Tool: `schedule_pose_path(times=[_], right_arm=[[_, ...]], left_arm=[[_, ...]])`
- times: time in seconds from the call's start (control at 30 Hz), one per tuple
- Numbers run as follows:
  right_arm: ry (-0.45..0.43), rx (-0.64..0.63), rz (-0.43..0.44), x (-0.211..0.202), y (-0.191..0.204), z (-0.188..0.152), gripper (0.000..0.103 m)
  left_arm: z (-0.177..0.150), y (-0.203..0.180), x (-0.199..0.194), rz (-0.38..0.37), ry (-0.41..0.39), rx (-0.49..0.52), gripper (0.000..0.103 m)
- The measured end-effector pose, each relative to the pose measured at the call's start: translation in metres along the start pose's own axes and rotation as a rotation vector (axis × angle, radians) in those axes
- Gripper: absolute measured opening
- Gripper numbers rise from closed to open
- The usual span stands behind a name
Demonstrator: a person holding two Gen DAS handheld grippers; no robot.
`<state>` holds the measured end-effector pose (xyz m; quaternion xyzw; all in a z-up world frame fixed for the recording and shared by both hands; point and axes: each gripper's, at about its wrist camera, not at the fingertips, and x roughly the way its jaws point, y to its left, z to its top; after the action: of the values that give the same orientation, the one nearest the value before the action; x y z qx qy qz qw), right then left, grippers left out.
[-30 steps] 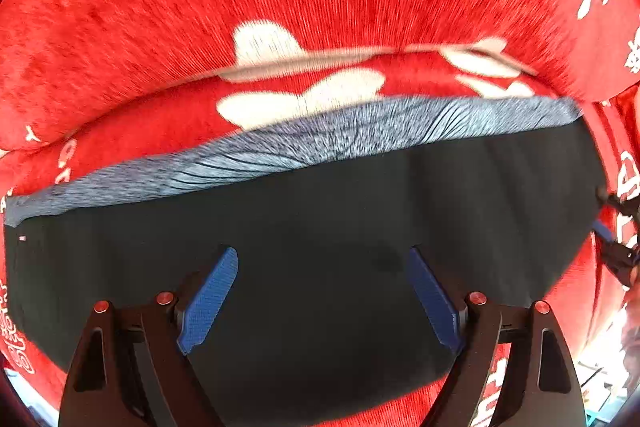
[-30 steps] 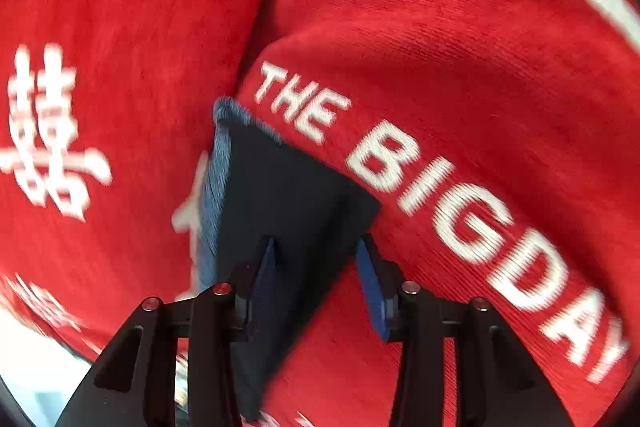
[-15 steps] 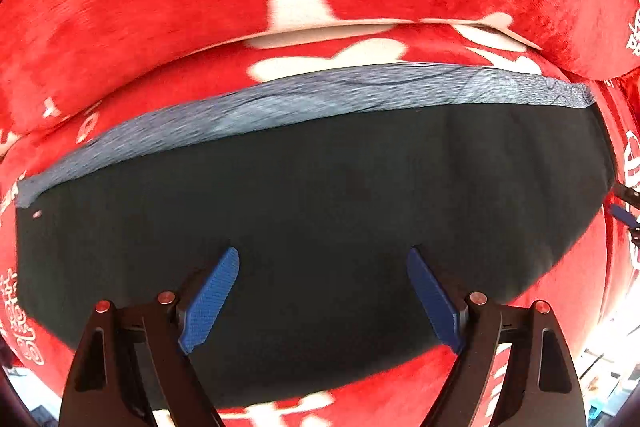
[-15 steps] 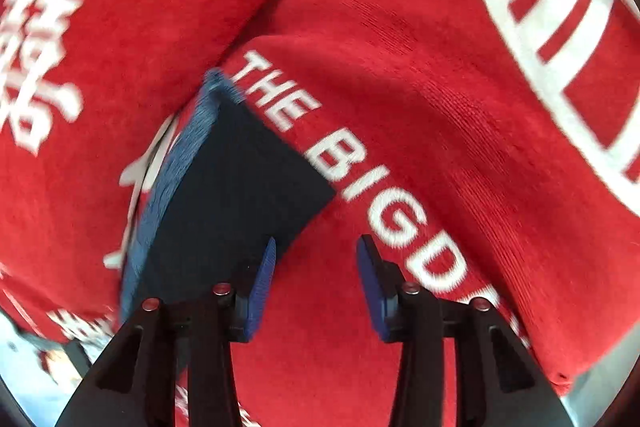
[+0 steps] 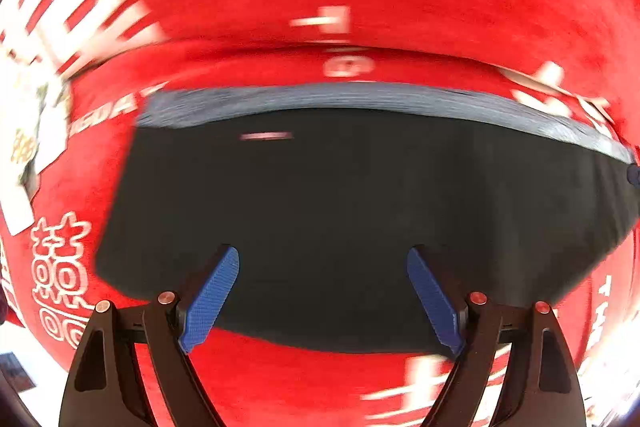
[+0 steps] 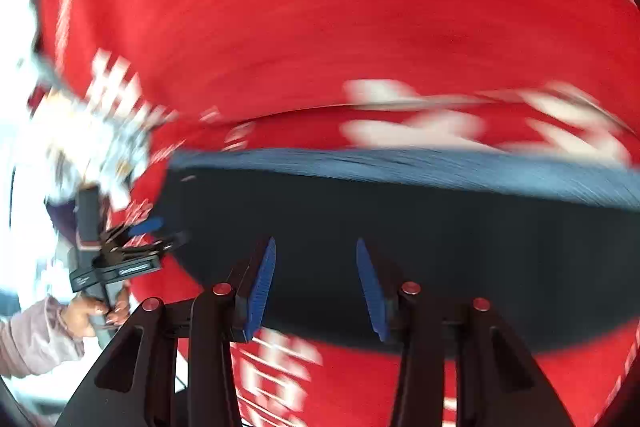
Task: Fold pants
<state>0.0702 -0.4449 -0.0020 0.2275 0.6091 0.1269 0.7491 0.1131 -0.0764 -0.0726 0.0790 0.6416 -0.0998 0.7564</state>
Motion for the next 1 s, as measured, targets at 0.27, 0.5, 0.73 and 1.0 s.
schedule_pose_path(times=[0.27, 0.5, 0.73, 1.0], right_arm=[[0.226, -0.347, 0.060, 0.190, 0.193, 0.098, 0.047], [0.337, -0.464, -0.024, 0.293, 0.254, 0.130, 0.048], [0.409, -0.474, -0.071, 0.341, 0.263, 0.146, 0.047], [0.432, -0.507, 0.034, 0.311, 0.288, 0.136, 0.005]], left_arm=[[0.002, 0.156, 0.014, -0.050, -0.042, -0.162, 0.087], [-0.001, 0.204, 0.046, -0.252, -0.018, -0.122, 0.087], [-0.002, 0.199, 0.055, -0.411, -0.025, -0.008, 0.087], [-0.015, 0.205, 0.034, -0.480, -0.065, 0.011, 0.087]])
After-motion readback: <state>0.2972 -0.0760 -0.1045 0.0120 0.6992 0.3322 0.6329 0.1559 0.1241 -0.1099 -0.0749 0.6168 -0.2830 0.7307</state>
